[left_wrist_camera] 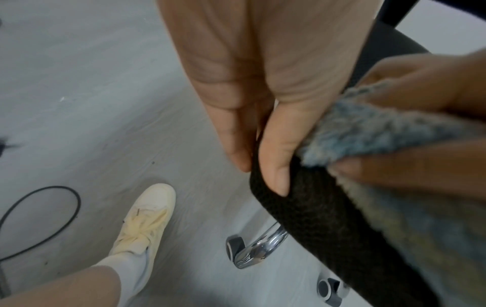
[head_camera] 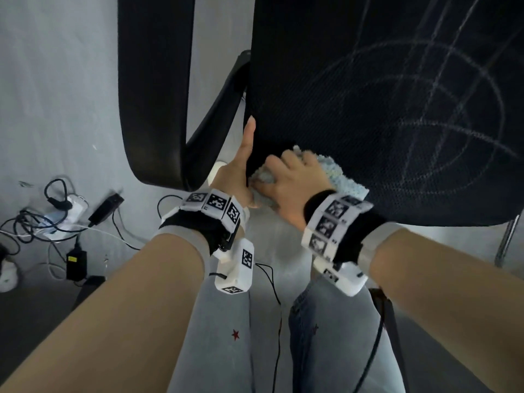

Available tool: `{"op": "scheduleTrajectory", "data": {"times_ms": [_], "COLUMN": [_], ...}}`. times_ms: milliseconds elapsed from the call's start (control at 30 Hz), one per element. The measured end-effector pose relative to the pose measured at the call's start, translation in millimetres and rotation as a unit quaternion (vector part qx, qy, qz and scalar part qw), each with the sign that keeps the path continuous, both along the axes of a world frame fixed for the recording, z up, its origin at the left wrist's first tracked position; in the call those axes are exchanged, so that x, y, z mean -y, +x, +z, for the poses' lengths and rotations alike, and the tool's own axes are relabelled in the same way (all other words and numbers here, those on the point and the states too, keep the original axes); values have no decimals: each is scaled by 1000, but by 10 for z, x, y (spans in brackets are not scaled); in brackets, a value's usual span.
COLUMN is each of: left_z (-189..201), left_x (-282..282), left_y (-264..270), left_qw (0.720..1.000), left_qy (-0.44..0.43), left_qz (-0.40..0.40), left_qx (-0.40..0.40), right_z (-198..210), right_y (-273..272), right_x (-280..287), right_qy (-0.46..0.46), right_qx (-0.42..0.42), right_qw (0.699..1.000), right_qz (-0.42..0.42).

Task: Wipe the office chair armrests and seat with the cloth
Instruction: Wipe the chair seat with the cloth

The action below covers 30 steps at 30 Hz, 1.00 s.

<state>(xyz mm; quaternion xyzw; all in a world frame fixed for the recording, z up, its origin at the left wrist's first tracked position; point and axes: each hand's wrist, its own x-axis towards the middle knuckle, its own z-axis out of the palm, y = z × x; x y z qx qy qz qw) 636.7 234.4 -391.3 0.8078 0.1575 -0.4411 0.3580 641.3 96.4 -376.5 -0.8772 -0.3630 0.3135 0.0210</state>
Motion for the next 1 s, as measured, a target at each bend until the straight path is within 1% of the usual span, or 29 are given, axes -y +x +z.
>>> {"op": "scheduleTrajectory", "data": {"times_ms": [33,67,100,167,200,233,267,300,333,367,400,433,467,500,533,567,600,633,667,700,733,767,833,867,900,967,1000], "left_z": [-1,-13,-31,-52,-52,-56,-66,-70,-72,-70,-56,-35,-29,-29,-30,-28,-25,-25,-25,-12,0,16,50,59,58,73,76], "left_x": [-7,-15,-25,-47,-54,-59,-62,-67,-61,-60,-51,-42,-38,-35,-37,-40,-44,-48,-48,-46,-29,-7,46,70,88,122,135], "left_y": [-3,4,19,50,66,62,51,34,20,1,-9,-11,-15,-13,-3,5,13,18,17,17,27,29,30,24,16,14,21], "left_qw": [1000,1000,1000,1000,1000,1000,1000,1000,1000,1000,1000,1000,1000,1000,1000,1000,1000,999,999,998,997,996,995,995,996,998,999], "left_qy": [-2,-7,-15,-24,-22,-18,-13,-11,-7,-5,-3,-1,-2,-6,-8,-12,-19,-32,-44,-54,-63,-68,-69,-69,-62,-28,-6], "left_qz": [0,-2,-4,-9,-13,-12,-6,1,9,11,6,0,-4,-7,-6,-4,1,4,8,16,30,43,69,73,69,50,39], "left_qx": [-4,-8,-9,-10,-14,-19,-23,-21,-14,-5,-1,1,-4,-10,-18,-21,-21,-21,-23,-23,-25,-25,-21,-16,-8,9,15], "right_z": [-23,-31,-22,-65,-83,-79,-46,-22,12,-5,4,-7,-10,-18,-6,-1,16,-3,-13,-17,6,22,23,63,89,96,63], "right_y": [110,255,426,699,752,718,616,454,266,48,-100,-128,-62,59,202,402,620,814,964,1010,970,850,421,220,112,219,372], "right_x": [43,94,151,263,268,219,128,36,-51,-98,-97,-46,12,65,121,199,294,399,480,505,470,399,237,200,217,385,483], "right_qy": [11,18,21,-7,-32,-48,-51,-28,-5,12,7,-8,-9,5,25,54,56,21,-27,-70,-89,-83,-46,-27,-13,4,-8], "right_qx": [16,45,71,73,59,60,61,77,71,39,-5,-28,-22,10,54,98,107,92,70,64,59,52,8,-9,-8,4,15], "right_qw": [1000,998,991,964,951,944,946,958,974,988,997,999,1000,1000,996,982,962,937,913,902,905,920,958,973,984,995,996], "right_qz": [-3,-42,-113,-255,-303,-320,-314,-276,-215,-146,-78,-29,-13,-27,-72,-149,-247,-337,-401,-422,-413,-380,-282,-230,-179,-99,-86]}}
